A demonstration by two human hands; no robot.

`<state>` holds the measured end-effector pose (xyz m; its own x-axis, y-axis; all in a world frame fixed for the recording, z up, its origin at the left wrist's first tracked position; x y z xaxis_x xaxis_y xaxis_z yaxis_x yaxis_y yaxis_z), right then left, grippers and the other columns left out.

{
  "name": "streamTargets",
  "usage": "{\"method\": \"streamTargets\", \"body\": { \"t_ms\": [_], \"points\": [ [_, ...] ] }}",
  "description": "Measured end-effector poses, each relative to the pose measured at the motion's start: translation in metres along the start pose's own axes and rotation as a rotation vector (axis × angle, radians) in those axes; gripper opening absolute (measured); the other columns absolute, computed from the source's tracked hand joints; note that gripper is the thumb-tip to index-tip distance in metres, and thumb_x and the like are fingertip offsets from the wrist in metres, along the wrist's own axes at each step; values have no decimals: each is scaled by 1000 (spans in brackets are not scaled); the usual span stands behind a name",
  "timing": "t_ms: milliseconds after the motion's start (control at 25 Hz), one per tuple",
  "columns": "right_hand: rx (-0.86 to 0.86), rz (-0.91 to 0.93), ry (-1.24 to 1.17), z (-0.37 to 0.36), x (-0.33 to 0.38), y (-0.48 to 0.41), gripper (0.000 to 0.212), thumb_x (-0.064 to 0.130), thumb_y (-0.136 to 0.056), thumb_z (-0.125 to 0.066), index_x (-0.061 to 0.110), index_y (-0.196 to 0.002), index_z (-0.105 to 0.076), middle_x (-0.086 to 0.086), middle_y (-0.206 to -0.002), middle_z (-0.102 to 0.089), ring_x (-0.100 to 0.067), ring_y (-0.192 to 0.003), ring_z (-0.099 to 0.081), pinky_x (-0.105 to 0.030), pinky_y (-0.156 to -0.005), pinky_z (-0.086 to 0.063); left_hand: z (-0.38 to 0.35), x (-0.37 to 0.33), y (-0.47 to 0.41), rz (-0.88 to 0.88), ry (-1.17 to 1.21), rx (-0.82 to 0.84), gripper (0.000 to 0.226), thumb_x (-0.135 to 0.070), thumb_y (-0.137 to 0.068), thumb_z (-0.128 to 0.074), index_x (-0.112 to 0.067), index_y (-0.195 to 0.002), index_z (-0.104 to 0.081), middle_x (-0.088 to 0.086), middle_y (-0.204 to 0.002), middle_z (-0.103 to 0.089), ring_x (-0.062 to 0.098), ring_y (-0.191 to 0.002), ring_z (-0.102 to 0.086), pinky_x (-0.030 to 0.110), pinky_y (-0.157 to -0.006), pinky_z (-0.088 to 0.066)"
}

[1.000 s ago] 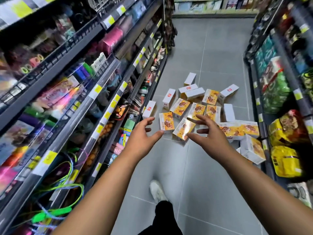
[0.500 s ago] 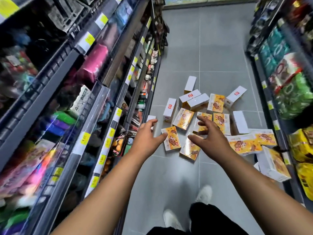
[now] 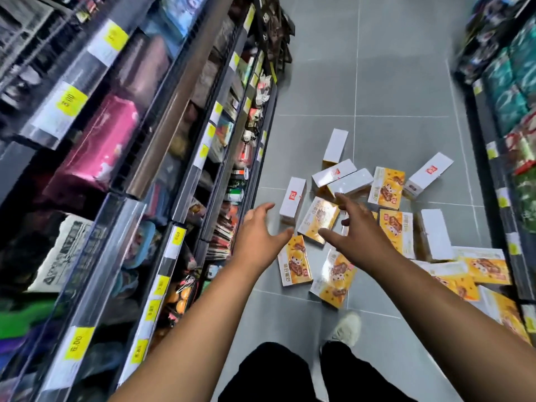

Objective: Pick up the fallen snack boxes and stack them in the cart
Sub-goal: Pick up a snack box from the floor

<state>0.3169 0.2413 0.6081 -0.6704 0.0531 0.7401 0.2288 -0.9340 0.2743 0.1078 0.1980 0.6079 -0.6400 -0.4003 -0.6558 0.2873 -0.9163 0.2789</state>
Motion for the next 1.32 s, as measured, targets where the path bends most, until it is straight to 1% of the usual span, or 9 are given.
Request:
{"method": "streamTargets", "body": {
  "t_ms": [80,160,440,640,840,1000,1080,1200,1320],
  "points": [
    [49,12,83,-9,-13,-46,85,42,-81,-72,35,-149,-22,-3,-152,-33,-22,-130,-46,-40,-96,-49,-16,3,-39,19,0,2,68,-38,-81,-73,-25,-140,-42,2,-139,-45,19,-123,-49,23,-95,-36],
    [75,16,136,-23,-31,-90,86,40,-81,-74,34,-149,-22,-4,-152,-34,-24,-131,-45,-37,-99,-46,-37,16,-79,33,-18,16,69,-39,-82,-73,-26,-141,-41,4,-139,-45,21,-125,-47,27,-98,-38],
    [185,105,350,-137,-134,-236,84,38,-81,-73,29,-149,-25,-14,-149,-32,-35,-132,-40,-41,-102,-42,-141,128,-228,148,-63,63,74,-38,-80,-74,-20,-143,-40,10,-140,-44,24,-125,-48,25,-96,-36],
    [195,84,413,-223,-232,-326,87,36,-81,-75,26,-150,-24,-15,-152,-29,-36,-131,-42,-41,-101,-43,-248,230,-315,229,-73,76,89,-44,-76,-77,-19,-147,-32,12,-143,-40,28,-128,-46,35,-103,-39],
    [192,116,446,-303,-314,-402,88,38,-81,-74,24,-151,-23,-14,-152,-30,-33,-134,-40,-38,-101,-41,-358,309,-397,298,-281,82,108,-59,-74,-74,-16,-152,-13,12,-148,-31,33,-134,-36,44,-104,-39],
    [154,178,483,-343,-355,-446,89,40,-78,-76,26,-150,-24,-12,-148,-35,-31,-129,-45,-36,-99,-44,-418,341,-451,279,-381,90,119,-62,-69,-76,-15,-151,-3,14,-146,-29,33,-131,-35,46,-103,-40],
    [154,201,520,-363,-370,-468,89,39,-79,-76,27,-149,-24,-11,-150,-33,-32,-130,-45,-36,-100,-44,-433,360,-471,280,-391,64,117,-54,-70,-79,-17,-150,-4,13,-142,-31,34,-127,-40,47,-100,-42],
    [135,240,568,-381,-377,-496,89,37,-80,-76,26,-150,-23,-13,-150,-32,-36,-131,-41,-42,-101,-43,-433,378,-488,213,-393,63,110,-43,-69,-82,-19,-148,-10,11,-136,-35,35,-120,-45,46,-97,-44],
    [113,318,679,-393,-366,-516,86,41,-81,-72,25,-149,-23,-16,-151,-28,-41,-130,-37,-49,-103,-40,-420,388,-490,78,-458,149,109,-39,-66,-85,-19,-147,-15,11,-136,-37,35,-120,-47,46,-97,-44]
  ]
}}
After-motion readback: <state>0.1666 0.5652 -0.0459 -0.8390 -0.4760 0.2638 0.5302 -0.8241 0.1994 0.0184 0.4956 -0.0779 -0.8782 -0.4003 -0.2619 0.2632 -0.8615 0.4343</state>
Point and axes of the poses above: each hand's wrist, its own y-axis away from the middle knuckle, its own z-axis out of the back of the hand, x = y × z, the point moved 8 cm from there along -y, towards the middle knuckle
